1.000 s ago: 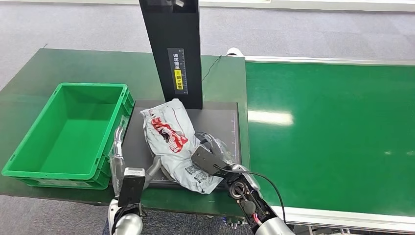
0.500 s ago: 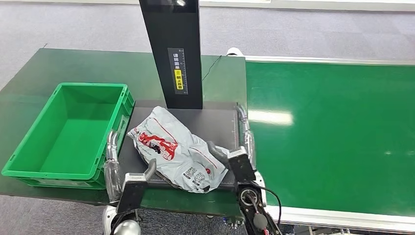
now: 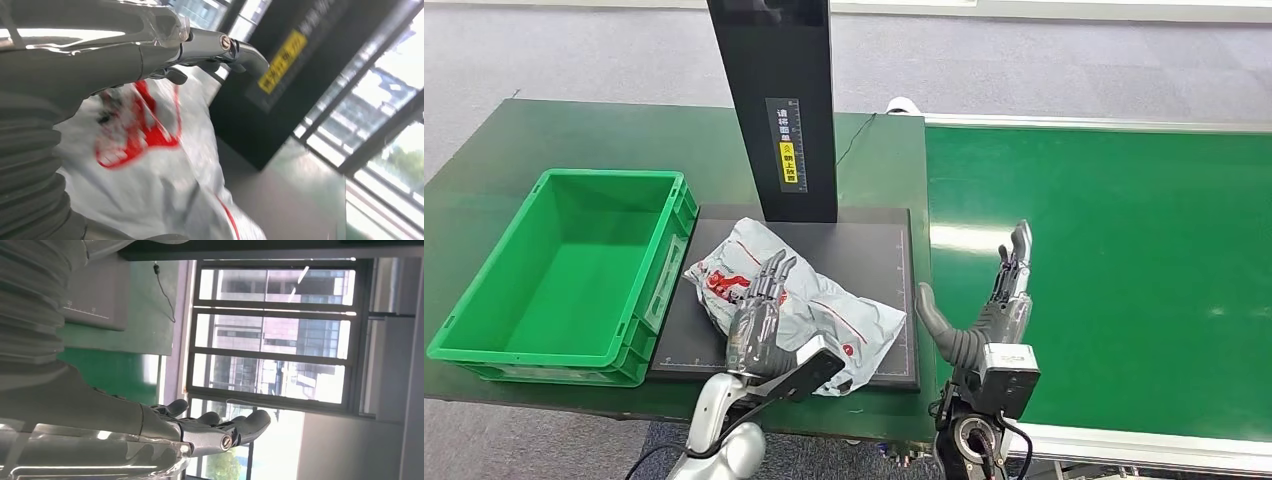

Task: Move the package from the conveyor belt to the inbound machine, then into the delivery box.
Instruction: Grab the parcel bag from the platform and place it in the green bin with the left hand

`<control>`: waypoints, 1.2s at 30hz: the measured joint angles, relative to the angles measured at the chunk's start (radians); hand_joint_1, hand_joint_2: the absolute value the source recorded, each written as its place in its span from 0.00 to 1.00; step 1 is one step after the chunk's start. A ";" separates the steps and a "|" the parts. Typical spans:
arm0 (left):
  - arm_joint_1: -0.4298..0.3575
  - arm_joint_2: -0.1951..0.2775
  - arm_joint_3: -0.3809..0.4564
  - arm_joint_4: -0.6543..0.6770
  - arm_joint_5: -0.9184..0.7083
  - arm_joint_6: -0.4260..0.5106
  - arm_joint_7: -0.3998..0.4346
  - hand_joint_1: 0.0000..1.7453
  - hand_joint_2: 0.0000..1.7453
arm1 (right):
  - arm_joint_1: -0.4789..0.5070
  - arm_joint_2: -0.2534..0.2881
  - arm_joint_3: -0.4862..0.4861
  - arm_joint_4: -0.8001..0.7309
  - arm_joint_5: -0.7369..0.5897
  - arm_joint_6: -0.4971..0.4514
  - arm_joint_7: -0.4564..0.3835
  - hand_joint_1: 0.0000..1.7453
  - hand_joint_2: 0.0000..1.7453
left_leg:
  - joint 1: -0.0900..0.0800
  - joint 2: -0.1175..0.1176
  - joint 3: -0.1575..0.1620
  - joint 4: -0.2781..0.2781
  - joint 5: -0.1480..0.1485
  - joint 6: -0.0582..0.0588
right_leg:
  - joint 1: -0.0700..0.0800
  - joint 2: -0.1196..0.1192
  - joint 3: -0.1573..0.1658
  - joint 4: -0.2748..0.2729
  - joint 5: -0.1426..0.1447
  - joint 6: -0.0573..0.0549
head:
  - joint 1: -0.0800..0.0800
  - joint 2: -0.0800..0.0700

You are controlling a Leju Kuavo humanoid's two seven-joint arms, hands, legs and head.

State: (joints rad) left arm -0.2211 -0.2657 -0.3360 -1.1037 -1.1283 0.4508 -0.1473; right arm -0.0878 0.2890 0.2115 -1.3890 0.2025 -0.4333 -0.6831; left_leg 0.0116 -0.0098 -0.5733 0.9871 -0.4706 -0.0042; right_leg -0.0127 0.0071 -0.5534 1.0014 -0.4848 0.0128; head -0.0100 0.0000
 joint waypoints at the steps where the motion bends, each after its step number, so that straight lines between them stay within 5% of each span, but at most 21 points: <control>1: -0.031 -0.002 -0.004 0.045 -0.005 -0.002 0.002 0.00 1.00 | 0.001 0.000 -0.003 -0.004 -0.009 0.001 -0.004 0.00 1.00 | 0.000 0.000 0.000 0.000 0.000 0.000 | 0.000 0.000 0.000 0.000 0.000 0.000 | 0.000 0.000; 9: -0.258 -0.014 -0.012 0.382 -0.087 -0.012 0.086 0.00 1.00 | 0.018 -0.003 -0.008 -0.048 -0.069 0.000 -0.014 0.00 1.00 | 0.000 0.000 0.000 0.000 0.000 0.000 | 0.000 0.000 0.001 0.000 0.000 0.000 | 0.000 0.000; 18: -0.366 -0.003 -0.062 0.542 -0.297 -0.091 0.301 0.00 1.00 | 0.023 -0.006 -0.008 -0.067 -0.090 0.029 -0.014 0.00 1.00 | 0.000 0.000 0.006 -0.001 -0.001 0.000 | 0.000 0.000 0.009 0.000 -0.001 0.000 | 0.000 0.000; 19: -0.370 -0.001 -0.068 0.550 -0.313 -0.098 0.313 0.06 1.00 | 0.023 -0.006 -0.009 -0.067 -0.090 0.031 -0.014 0.00 1.00 | 0.000 0.000 0.008 -0.001 -0.001 0.000 | 0.000 0.000 0.011 0.000 -0.001 0.000 | 0.000 0.000; 23: -0.379 0.004 -0.084 0.570 -0.340 -0.114 0.324 0.95 1.00 | 0.022 -0.006 -0.014 -0.067 -0.091 0.034 -0.014 0.00 1.00 | 0.000 0.000 0.013 -0.001 -0.001 0.000 | 0.000 0.000 0.015 0.000 -0.001 0.000 | 0.000 0.000; 36: -0.363 0.009 -0.100 0.583 -0.368 -0.147 0.296 1.00 1.00 | 0.024 -0.009 -0.018 -0.067 -0.092 0.022 -0.014 0.00 1.00 | 0.000 0.000 0.014 -0.001 0.002 0.000 | 0.000 0.000 0.015 0.000 0.001 -0.001 | 0.000 0.000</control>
State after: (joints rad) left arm -0.5841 -0.2569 -0.4364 -0.5203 -1.4960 0.3037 0.1488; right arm -0.0639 0.2800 0.1939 -1.4561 0.1102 -0.4112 -0.6973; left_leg 0.0116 -0.0097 -0.5594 0.9862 -0.4690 -0.0046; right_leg -0.0124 0.0071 -0.5380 1.0014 -0.4837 0.0117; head -0.0098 0.0000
